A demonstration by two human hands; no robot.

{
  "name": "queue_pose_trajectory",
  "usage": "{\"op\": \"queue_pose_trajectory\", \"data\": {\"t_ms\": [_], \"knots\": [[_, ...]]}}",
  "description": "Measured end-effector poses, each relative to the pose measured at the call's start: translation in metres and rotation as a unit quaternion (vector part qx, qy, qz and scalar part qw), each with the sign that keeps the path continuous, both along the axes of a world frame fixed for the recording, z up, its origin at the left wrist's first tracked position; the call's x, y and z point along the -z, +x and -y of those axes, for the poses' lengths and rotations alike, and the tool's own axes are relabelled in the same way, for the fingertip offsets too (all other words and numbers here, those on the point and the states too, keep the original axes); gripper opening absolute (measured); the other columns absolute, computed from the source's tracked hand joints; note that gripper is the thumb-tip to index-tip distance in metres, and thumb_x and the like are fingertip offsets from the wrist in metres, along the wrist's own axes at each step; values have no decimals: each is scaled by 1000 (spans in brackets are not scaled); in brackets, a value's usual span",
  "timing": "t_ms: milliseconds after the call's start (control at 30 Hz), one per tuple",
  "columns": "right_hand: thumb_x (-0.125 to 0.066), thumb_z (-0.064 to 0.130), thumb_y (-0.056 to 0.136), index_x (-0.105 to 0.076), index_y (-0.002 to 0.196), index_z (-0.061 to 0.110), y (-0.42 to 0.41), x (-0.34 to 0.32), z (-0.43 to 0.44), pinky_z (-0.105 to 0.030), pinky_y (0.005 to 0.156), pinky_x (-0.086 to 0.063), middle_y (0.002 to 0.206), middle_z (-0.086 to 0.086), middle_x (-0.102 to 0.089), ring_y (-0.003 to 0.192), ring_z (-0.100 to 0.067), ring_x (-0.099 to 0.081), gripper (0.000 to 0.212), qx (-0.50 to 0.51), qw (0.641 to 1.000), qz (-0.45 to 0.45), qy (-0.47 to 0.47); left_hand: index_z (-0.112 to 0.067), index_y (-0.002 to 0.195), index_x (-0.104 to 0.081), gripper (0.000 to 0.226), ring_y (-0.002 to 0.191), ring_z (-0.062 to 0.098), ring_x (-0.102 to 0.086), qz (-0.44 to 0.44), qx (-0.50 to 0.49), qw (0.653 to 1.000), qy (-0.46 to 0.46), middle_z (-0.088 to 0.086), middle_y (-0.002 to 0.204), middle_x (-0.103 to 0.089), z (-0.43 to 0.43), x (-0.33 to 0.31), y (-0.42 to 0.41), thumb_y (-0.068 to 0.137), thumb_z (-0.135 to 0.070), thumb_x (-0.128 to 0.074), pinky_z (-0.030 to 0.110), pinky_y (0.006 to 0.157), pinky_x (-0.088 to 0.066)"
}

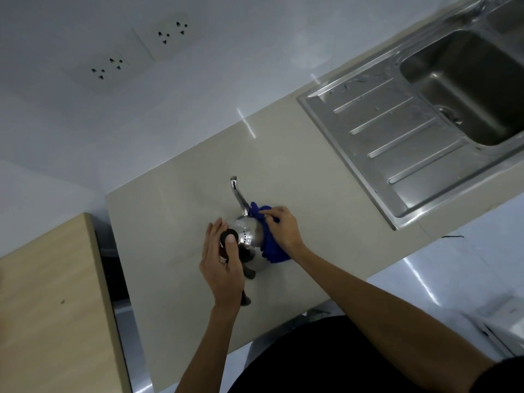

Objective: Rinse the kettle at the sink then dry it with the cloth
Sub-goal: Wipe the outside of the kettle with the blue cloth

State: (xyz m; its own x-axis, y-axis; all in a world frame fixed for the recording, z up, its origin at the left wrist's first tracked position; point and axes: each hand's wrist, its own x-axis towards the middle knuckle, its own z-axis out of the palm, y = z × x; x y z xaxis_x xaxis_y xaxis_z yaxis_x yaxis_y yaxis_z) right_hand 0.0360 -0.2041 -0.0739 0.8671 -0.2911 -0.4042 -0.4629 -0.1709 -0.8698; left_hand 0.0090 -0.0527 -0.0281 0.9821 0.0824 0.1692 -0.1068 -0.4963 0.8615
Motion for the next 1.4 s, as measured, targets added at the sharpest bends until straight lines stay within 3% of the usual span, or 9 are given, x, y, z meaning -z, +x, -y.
{"op": "queue_pose_trajectory", "data": {"t_ms": [100,300,467,667,867,933,1067,1167,1400], "knots": [[-50,11,103,-68,128,9,-11,8,-5,-10,96,-36,130,-11,-58,119,-24,-59,31,33,999,-22,-36,-16,130,-63,37,137,23,-54,-11,-2,1000,-13,5,138,-63,-1,1,0,102,-36,-50,37,110,-48],[-50,21,101,-69,125,20,-26,-21,-28,-22,107,-45,127,0,-56,118,-16,-56,30,12,978,193,-84,-30,132,-58,34,134,26,-56,-1,7,1000,-20,5,138,-64,1,-3,1,103,-46,-48,38,107,-50],[-47,-2,100,-66,130,2,-23,-7,-11,-15,106,-39,129,-16,-58,118,-26,-59,35,43,997,16,-70,-21,128,-64,37,133,22,-57,-3,3,999,-34,-1,135,-65,0,-4,0,103,-44,-49,16,102,-45],[-64,1,87,-61,136,14,-85,-35,-50,7,94,-35,129,-3,-49,104,7,-44,50,77,982,143,-93,-10,128,-65,43,129,20,-60,-11,-3,1000,-20,3,135,-66,0,-4,0,103,-41,-49,24,104,-48],[-60,-2,90,-46,140,11,-84,-12,-37,-13,97,-43,138,-10,-43,113,-17,-49,53,77,994,-73,-24,-4,127,-65,43,131,20,-59,-13,-6,1000,-19,0,134,-65,0,-5,-2,103,-37,-51,29,107,-48],[-61,2,90,-44,138,11,-90,-14,-49,-21,96,-50,133,-6,-42,105,-9,-43,52,86,994,-67,-22,-4,128,-65,44,131,17,-59,-11,-8,1000,-12,-1,134,-64,1,-4,-2,103,-38,-50,31,107,-48],[-56,3,91,-48,143,13,-103,-23,-71,3,93,-38,131,2,-42,108,4,-39,54,105,993,41,-45,-6,128,-65,49,130,16,-59,-4,-5,1000,-1,2,134,-66,0,-4,0,103,-44,-48,30,106,-49],[-48,-6,92,-55,141,5,-67,-13,-40,-13,109,-36,141,-8,-53,123,-14,-51,50,123,992,20,-30,-4,125,-66,47,130,19,-60,-6,-7,1000,1,5,133,-67,2,-6,0,103,-42,-49,29,106,-49],[-42,6,95,-74,114,10,73,7,8,-32,97,-45,117,-12,-71,109,-26,-62,37,-180,976,-100,71,-7,126,-66,39,127,13,-61,0,-1,1000,5,5,133,-67,-1,-4,1,102,-33,-51,18,102,-46]]}}
